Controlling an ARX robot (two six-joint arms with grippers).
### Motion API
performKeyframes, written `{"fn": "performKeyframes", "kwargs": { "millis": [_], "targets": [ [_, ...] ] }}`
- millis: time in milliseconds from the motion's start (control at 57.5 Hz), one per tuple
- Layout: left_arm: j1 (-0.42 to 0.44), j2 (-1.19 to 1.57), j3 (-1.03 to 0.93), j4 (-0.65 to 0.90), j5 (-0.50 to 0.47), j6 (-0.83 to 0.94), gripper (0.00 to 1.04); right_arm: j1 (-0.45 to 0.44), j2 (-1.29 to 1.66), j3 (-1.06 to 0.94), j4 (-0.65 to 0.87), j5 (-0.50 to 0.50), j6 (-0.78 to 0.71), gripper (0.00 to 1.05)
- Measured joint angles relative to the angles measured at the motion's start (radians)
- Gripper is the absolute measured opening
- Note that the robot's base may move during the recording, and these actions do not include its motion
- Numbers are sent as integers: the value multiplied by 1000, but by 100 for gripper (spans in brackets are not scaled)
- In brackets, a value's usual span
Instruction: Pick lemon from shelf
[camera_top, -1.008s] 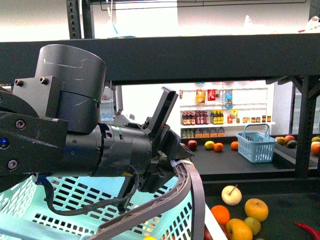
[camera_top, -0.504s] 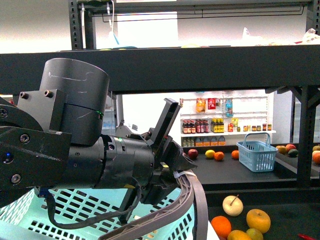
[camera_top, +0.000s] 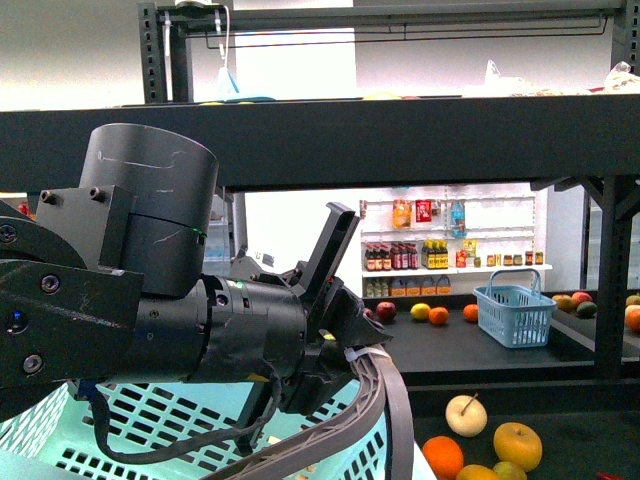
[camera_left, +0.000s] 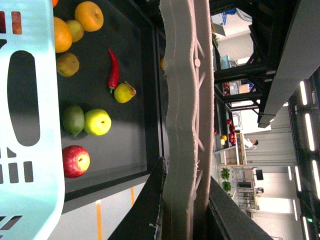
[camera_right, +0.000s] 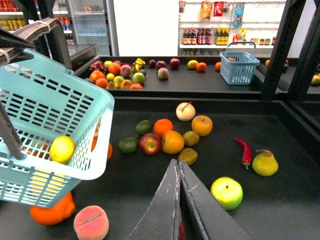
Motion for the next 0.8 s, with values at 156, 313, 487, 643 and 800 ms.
{"fn": "performKeyframes", "kwargs": {
  "millis": [156, 313, 487, 643, 800],
  "targets": [
    [0, 0, 0, 0, 1, 0, 12, 0, 0, 0, 0, 0, 0, 23],
    [0, 0, 0, 0, 0, 0, 12, 0, 0, 0, 0, 0, 0, 51],
    [0, 0, 0, 0, 0, 0, 12, 0, 0, 0, 0, 0, 0, 80],
    [0, 0, 0, 0, 0, 0, 12, 0, 0, 0, 0, 0, 0, 98],
    [0, 0, 0, 0, 0, 0, 12, 0, 0, 0, 0, 0, 0, 97]
  ]
}}
